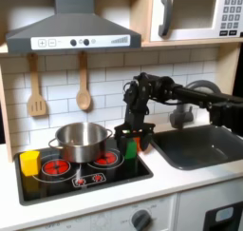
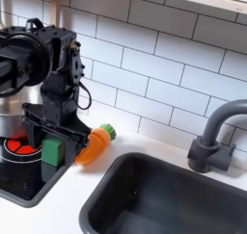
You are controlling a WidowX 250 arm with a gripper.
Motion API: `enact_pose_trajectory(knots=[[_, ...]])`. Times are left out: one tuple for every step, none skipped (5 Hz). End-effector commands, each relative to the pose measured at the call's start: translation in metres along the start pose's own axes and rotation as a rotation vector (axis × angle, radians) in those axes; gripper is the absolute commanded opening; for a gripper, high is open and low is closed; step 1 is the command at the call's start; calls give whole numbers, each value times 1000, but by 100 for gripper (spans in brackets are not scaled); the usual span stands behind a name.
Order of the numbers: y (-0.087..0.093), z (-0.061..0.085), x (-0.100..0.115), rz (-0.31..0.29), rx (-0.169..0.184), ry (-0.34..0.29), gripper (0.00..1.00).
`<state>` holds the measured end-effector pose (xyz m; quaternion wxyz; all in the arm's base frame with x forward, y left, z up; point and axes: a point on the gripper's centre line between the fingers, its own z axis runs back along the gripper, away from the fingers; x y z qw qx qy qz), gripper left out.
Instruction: Reach green block
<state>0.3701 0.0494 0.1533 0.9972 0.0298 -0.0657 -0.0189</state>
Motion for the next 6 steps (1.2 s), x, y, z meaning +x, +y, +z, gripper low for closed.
enact_pose_trajectory(knots=[[3, -8, 1, 2, 2, 19, 100], [2, -13, -1, 1, -2, 38, 100], [1, -17, -2, 6, -6, 54, 100], [-1, -17, -3, 12, -21, 67, 100], [0, -17, -2, 3, -8, 65, 100], [0, -16, -2, 3, -8, 65, 100]])
